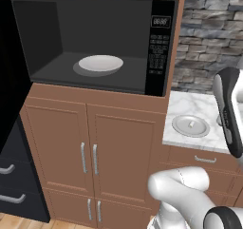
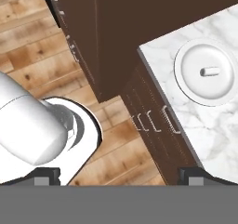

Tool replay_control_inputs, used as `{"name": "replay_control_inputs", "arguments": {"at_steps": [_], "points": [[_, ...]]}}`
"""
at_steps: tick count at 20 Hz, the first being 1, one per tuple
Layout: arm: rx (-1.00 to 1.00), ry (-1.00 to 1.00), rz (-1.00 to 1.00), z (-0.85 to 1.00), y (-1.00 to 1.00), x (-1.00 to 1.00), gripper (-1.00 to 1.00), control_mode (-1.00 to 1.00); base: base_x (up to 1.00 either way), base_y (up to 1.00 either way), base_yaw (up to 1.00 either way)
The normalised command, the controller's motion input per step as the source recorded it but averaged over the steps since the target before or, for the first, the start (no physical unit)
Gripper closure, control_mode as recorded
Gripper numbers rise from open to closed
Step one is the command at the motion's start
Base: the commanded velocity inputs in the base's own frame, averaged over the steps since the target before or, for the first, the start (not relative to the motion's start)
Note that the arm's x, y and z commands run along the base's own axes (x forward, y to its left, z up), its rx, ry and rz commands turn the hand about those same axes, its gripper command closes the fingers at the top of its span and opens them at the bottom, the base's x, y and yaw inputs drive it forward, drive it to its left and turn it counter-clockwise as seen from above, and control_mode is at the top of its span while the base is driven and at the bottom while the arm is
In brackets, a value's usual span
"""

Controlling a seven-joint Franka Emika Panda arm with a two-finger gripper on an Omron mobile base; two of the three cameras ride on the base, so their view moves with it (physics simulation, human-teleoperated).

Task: Pick the marshmallow from the counter and place it in the microwave. Then turn on the microwave.

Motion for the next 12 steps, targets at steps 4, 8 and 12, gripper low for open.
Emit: {"name": "replay_control_inputs", "arguments": {"at_steps": [4, 8, 12], "points": [[0.00, 0.00, 0.00, -0.23, -0.09, 0.26, -1.00, -1.00, 0.00, 0.00, 0.00], [0.00, 0.00, 0.00, -0.24, -0.07, 0.31, -1.00, -1.00, 0.00, 0.00, 0.00], [0.00, 0.00, 0.00, -0.23, -0.11, 0.35, -1.00, -1.00, 0.00, 0.00, 0.00]]}}
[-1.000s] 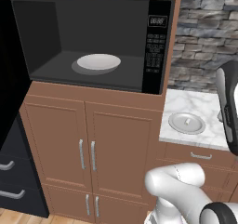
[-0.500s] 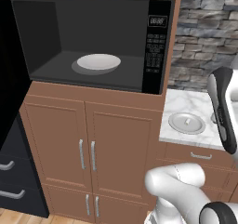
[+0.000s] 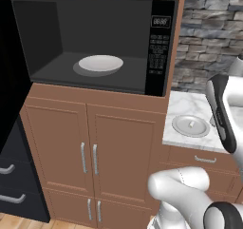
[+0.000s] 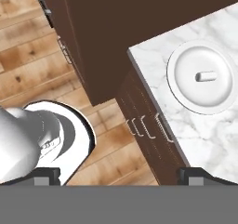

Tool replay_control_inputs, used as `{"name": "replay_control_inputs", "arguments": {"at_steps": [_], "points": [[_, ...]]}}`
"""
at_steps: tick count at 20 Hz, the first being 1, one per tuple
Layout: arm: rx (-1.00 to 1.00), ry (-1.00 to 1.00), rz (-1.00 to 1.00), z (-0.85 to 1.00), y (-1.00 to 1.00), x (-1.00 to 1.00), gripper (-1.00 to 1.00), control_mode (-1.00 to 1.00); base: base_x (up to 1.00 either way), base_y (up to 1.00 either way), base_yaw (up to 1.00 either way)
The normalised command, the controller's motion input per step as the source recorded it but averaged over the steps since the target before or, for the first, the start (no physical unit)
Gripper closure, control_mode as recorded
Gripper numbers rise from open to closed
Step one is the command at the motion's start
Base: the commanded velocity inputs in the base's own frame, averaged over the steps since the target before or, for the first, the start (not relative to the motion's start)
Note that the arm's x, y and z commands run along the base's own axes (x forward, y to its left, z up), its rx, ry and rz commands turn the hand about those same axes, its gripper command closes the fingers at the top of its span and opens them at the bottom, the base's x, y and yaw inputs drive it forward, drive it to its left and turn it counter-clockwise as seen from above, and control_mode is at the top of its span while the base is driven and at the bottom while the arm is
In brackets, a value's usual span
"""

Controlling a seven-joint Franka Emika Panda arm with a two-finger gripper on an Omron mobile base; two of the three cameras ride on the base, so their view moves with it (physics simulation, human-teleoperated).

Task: Pick the marshmallow from the counter and place it in the microwave. Then turn on the microwave.

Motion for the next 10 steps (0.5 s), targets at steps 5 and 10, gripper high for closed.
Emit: {"name": "replay_control_inputs", "arguments": {"at_steps": [5, 10], "points": [[0.00, 0.00, 0.00, -0.21, -0.18, 0.32, -1.00, -1.00, 0.00, 0.00, 0.00], [0.00, 0.00, 0.00, -0.21, -0.16, 0.28, -1.00, -1.00, 0.00, 0.00, 0.00]]}}
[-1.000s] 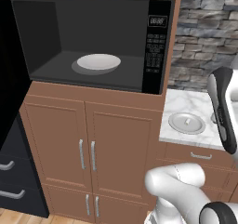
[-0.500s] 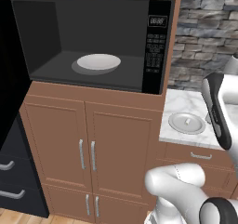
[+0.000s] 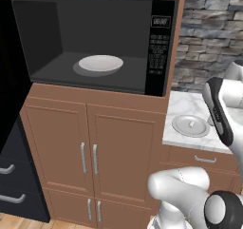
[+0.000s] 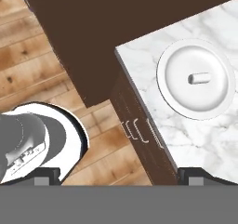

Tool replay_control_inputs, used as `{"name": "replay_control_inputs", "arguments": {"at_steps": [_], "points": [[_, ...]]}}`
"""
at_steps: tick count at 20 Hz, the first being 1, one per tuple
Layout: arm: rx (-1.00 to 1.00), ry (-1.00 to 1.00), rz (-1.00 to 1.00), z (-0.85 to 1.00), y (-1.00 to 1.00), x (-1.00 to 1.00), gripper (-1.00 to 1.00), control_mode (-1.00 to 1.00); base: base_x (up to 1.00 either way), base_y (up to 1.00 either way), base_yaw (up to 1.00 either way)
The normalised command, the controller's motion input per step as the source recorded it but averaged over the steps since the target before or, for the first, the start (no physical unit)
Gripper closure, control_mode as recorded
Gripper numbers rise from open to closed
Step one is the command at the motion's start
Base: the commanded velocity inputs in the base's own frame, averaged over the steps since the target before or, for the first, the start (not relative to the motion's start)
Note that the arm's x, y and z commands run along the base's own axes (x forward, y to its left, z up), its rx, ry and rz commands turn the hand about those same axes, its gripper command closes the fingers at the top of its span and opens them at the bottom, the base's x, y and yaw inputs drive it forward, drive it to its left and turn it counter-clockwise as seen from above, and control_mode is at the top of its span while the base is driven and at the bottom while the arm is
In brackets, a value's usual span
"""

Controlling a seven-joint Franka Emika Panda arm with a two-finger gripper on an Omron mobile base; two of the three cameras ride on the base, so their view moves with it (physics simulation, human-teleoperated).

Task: Pick the marshmallow from the counter and place it in the microwave. Then turn on the microwave.

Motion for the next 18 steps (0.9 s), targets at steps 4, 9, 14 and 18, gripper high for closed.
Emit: {"name": "replay_control_inputs", "arguments": {"at_steps": [4, 9, 14, 18], "points": [[0.00, 0.03, 0.00, -0.16, -0.04, 0.28, -1.00, -1.00, 0.00, 0.00, 0.00], [0.00, 0.01, 0.00, -0.20, -0.02, 0.29, -1.00, -1.00, 0.00, 0.00, 0.00], [0.00, 0.00, 0.00, -0.24, -0.09, 0.25, -1.00, -1.00, 0.00, 0.00, 0.00], [0.00, 0.00, 0.02, -0.28, -0.16, 0.16, -1.00, -1.00, 0.00, 0.00, 0.00]]}}
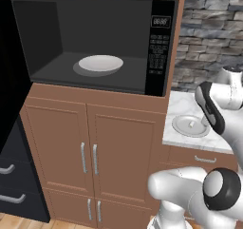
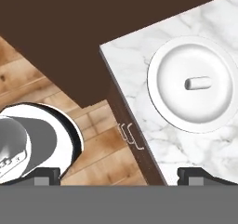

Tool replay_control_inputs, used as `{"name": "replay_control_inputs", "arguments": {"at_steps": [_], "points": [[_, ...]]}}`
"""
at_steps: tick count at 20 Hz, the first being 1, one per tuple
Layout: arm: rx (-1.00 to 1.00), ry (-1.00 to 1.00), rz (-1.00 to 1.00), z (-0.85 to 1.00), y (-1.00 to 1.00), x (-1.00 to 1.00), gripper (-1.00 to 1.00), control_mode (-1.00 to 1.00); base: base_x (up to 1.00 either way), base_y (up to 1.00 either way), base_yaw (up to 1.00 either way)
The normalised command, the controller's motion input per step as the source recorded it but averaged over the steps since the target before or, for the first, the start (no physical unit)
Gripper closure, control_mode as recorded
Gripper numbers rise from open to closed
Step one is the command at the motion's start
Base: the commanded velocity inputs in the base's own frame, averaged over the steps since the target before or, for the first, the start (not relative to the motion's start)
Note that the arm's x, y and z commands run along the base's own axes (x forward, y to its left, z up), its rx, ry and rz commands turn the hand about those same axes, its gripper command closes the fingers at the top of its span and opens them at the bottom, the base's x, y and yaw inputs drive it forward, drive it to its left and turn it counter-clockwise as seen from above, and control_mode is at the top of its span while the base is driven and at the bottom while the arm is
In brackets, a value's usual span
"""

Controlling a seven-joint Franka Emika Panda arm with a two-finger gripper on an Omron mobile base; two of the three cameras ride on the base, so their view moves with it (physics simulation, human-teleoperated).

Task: Pick the marshmallow from the counter and place it in the microwave. Then turn on the microwave.

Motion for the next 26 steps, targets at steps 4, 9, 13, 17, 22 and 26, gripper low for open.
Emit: {"name": "replay_control_inputs", "arguments": {"at_steps": [4, 9, 13, 17, 22, 26], "points": [[0.00, 0.00, 0.00, -0.25, -0.07, 0.22, -1.00, -1.00, 0.00, 0.00, 0.00], [0.00, 0.02, 0.00, -0.13, 0.00, 0.25, -1.00, -1.00, 0.00, 0.00, 0.00], [0.00, 0.00, 0.00, -0.17, -0.01, 0.25, -1.00, -1.00, 0.00, 0.00, 0.00], [0.00, 0.00, 0.00, -0.21, -0.08, 0.24, -1.00, -1.00, 0.00, 0.00, 0.00], [0.00, 0.00, 0.00, -0.21, -0.16, 0.16, -1.00, -1.00, 0.00, 0.00, 0.00], [0.00, 0.00, 0.00, -0.17, -0.12, 0.19, -1.00, -1.00, 0.00, 0.00, 0.00]]}}
